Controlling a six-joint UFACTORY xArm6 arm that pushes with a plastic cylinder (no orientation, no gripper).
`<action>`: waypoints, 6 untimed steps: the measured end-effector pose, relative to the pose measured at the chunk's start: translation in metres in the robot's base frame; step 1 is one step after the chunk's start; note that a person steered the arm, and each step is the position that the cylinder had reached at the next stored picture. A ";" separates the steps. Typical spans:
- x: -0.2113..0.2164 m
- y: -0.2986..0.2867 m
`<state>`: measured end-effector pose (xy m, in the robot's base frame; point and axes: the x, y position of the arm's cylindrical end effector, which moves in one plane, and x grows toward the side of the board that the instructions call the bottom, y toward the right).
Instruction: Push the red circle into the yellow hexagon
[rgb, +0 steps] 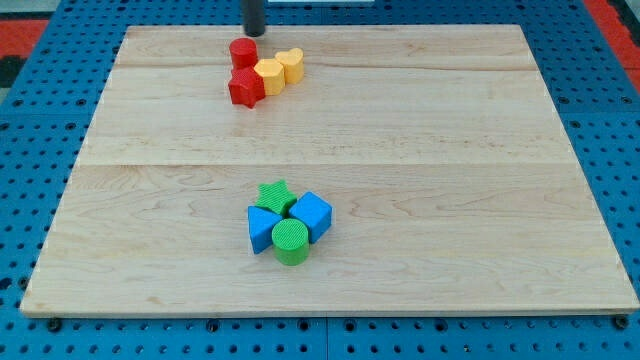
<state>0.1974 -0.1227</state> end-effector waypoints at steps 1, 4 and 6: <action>0.024 -0.002; 0.045 0.032; 0.044 0.038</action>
